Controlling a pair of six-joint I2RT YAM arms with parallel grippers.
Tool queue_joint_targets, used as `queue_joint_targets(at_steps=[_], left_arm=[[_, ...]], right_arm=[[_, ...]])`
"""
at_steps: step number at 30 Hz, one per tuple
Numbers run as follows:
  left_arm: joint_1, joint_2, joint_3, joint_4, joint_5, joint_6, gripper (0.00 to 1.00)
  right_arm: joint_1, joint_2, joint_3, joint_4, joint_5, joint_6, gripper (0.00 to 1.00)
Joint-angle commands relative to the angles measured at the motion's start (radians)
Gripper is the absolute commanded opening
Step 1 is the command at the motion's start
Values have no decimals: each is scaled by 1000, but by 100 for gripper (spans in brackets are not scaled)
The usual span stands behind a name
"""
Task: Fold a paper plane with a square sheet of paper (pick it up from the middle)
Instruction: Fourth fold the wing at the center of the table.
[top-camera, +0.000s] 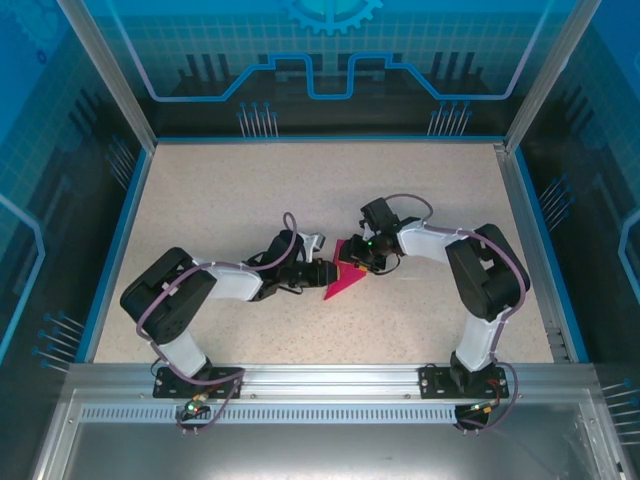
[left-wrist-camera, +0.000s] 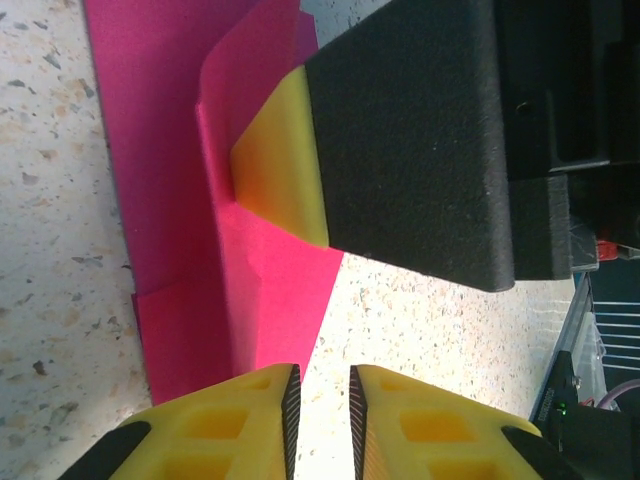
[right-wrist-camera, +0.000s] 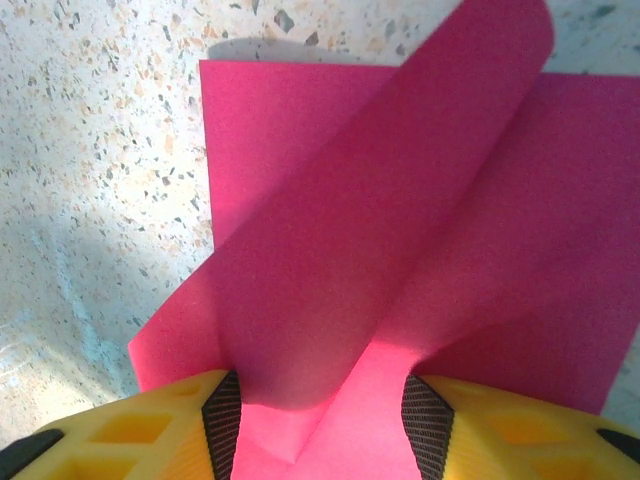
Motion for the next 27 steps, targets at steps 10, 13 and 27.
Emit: queue_joint_targets(at_steps=[10,13,27], left_arm=[[-6,62,58,-81,5,34,23],[-6,72,57,-76,8,30,23],[-6,82,72,-91,-33,21,23]], right_arm=[[16,95,8,-165,140,-3,56],[20,101,18,-183,151,-5,57],[30,107,21,-212,210,26,54]])
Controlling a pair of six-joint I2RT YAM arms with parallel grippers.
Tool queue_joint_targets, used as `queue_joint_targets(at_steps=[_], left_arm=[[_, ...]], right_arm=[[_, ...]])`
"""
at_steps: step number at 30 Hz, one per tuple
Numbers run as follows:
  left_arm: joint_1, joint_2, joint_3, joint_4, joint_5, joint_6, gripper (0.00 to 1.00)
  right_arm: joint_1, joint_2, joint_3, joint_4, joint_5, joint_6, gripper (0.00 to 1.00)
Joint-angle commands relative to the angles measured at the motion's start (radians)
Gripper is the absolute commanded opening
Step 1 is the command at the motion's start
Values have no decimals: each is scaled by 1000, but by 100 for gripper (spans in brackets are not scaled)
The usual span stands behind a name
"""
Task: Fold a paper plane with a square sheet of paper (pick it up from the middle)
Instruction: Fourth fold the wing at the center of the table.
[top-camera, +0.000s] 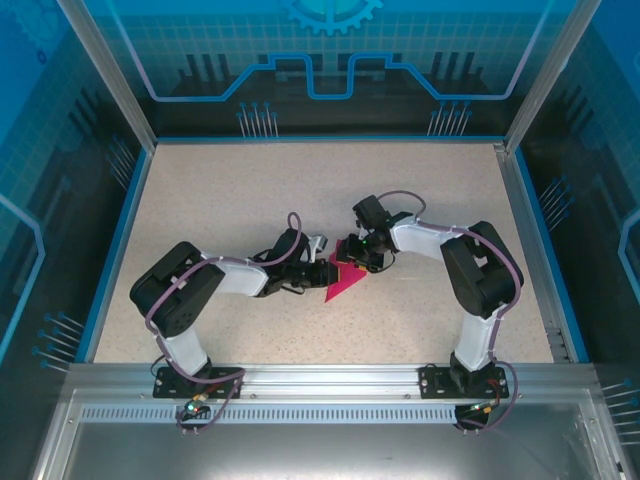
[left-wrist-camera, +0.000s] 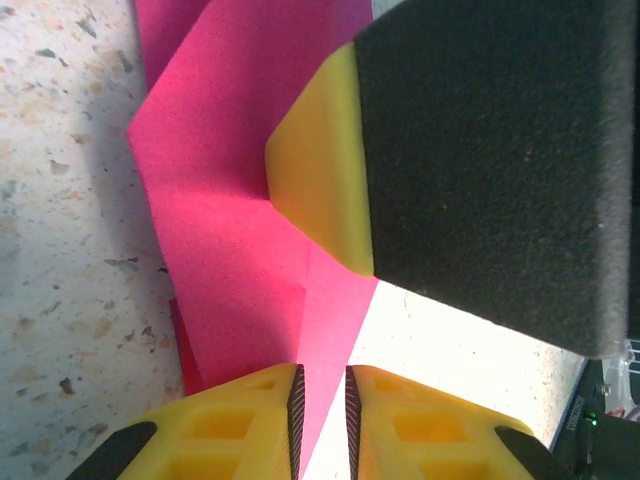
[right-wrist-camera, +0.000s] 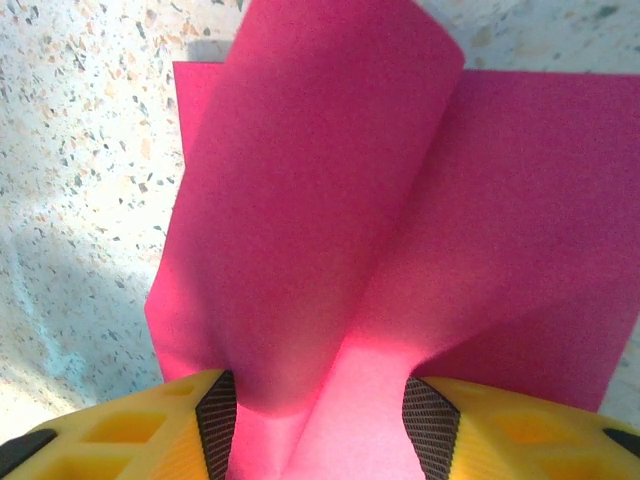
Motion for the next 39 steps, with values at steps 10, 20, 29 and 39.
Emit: queue_joint_targets(at_steps=[10,20,29,39], left_arm=[[-6,58,38,-11,-20,4,23],[-6,66,38,-15,-21,3,24],[-6,74,37,-44,-33,1,18],[-5,83,46,-102,-54,-16,12]], right_arm=[[0,72,-65,-89,127,37,47],[0,75,-63,-103,137,36,46],[2,88,-53,-115,141,33,43],[5,96,-42,-121,137,25,44]])
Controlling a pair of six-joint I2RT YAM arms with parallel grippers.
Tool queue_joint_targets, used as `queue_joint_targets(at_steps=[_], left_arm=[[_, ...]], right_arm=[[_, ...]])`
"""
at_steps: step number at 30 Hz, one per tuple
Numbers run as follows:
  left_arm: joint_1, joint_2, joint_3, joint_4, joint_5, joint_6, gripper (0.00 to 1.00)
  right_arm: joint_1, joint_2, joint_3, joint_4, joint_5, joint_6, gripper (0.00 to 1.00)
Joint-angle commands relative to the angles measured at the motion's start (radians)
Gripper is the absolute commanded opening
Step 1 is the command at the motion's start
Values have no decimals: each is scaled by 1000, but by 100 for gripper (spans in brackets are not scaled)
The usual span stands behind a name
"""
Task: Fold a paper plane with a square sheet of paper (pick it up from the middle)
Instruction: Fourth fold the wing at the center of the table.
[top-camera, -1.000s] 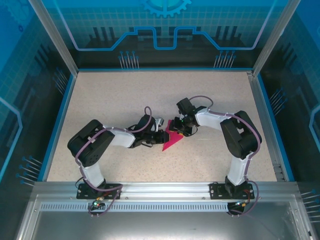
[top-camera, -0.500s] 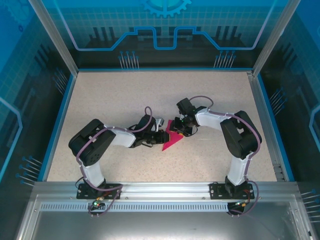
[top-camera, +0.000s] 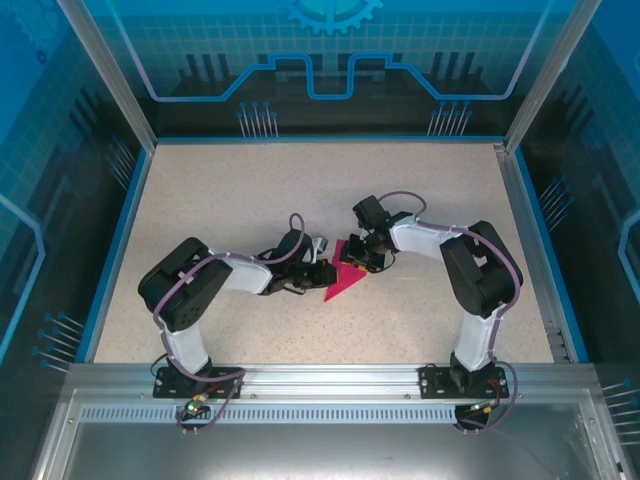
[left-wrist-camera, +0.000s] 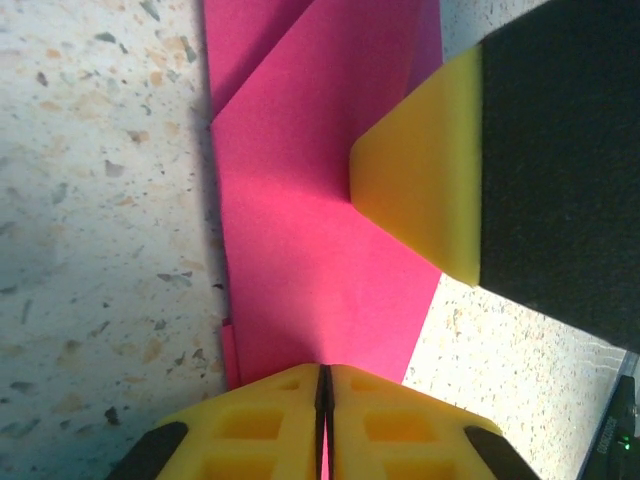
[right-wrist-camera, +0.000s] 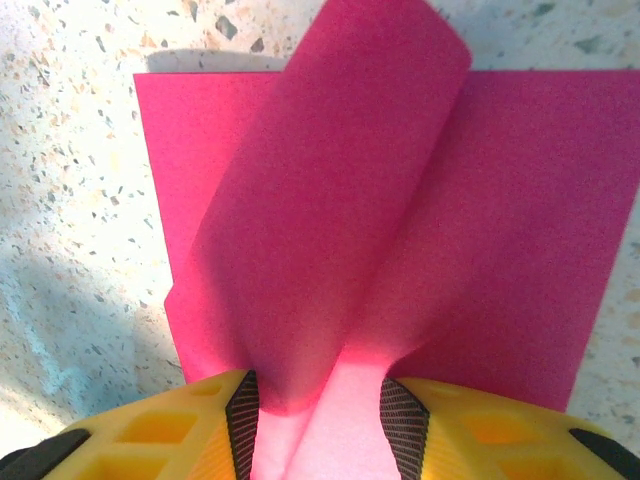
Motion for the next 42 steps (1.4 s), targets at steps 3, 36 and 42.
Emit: queue_joint_targets(at_steps=[3,36,42], left_arm=[[-4,35,21,-91,-29,-5,10],[-5,66,40,-190,-36,-20,4],[-5,64,38,-196,-40,-23,3]], right_arm=[[5,90,-46,-104,112,-3,44],[-24,-222,-251,287,-208,-229,22],[-19,-140,-238,306,-265,-229,10]])
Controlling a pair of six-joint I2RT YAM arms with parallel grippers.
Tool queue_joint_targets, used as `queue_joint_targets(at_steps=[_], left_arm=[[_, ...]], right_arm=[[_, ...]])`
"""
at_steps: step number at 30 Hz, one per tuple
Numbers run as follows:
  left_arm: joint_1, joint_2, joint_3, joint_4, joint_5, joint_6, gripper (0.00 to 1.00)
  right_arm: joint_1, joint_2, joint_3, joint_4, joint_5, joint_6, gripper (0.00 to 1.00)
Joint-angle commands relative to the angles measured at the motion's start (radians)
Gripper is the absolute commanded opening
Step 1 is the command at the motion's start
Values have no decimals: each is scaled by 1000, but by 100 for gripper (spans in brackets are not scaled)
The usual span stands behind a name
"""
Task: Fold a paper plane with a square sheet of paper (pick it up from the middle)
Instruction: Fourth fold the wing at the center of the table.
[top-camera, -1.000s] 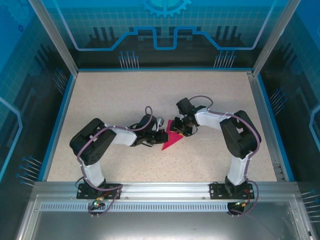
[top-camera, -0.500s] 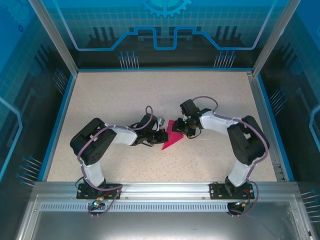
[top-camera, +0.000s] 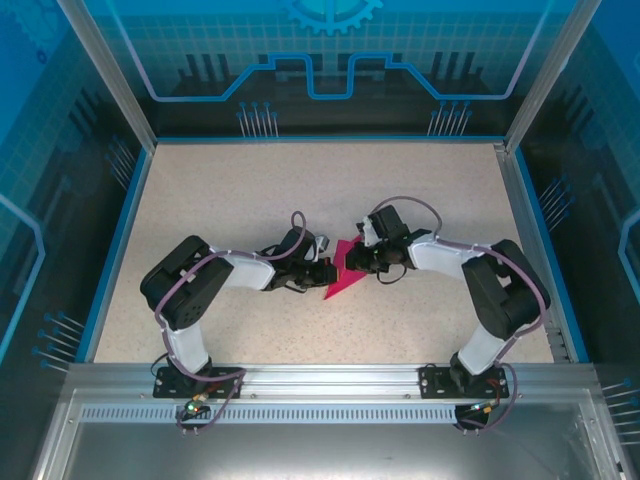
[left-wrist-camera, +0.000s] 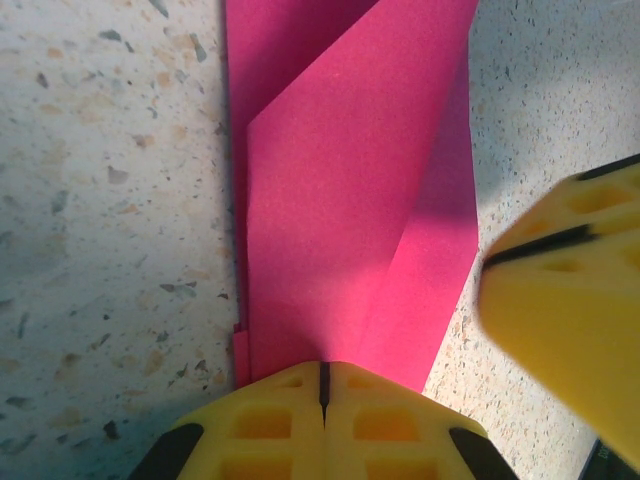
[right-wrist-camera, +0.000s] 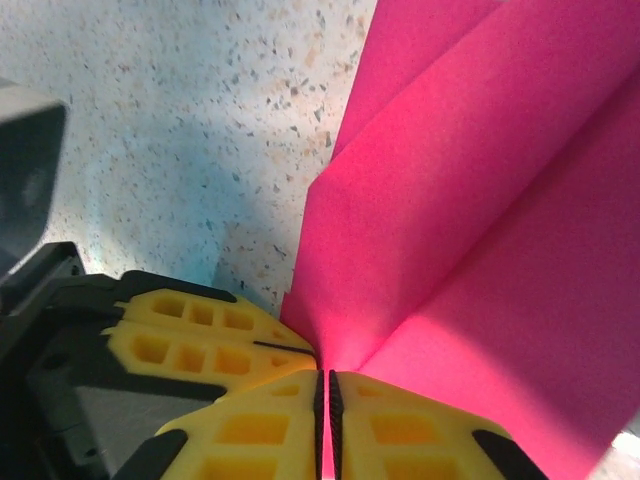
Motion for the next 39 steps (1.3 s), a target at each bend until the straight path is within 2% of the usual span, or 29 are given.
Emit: queue_joint_targets(at_steps=[1,9,20,29,39], left_arm=[[-5,48,-8,-116,-39,-20,3],[-5,53,-4,-119,-38,-19,1],[-5,59,0,-123,-32,-18,0],[-5,60,5,-150,-29,-23,0],[-5,57,5,-207,-26,0,0]], right_arm=[[5,45,-4,39,-84,-21,10],[20,100,37,40,-96,-25,8],[13,89,43,61,-80,-7,7],[10,160,64,-9,8,-19,5],[-25,172,87,16,-33,-33,5]])
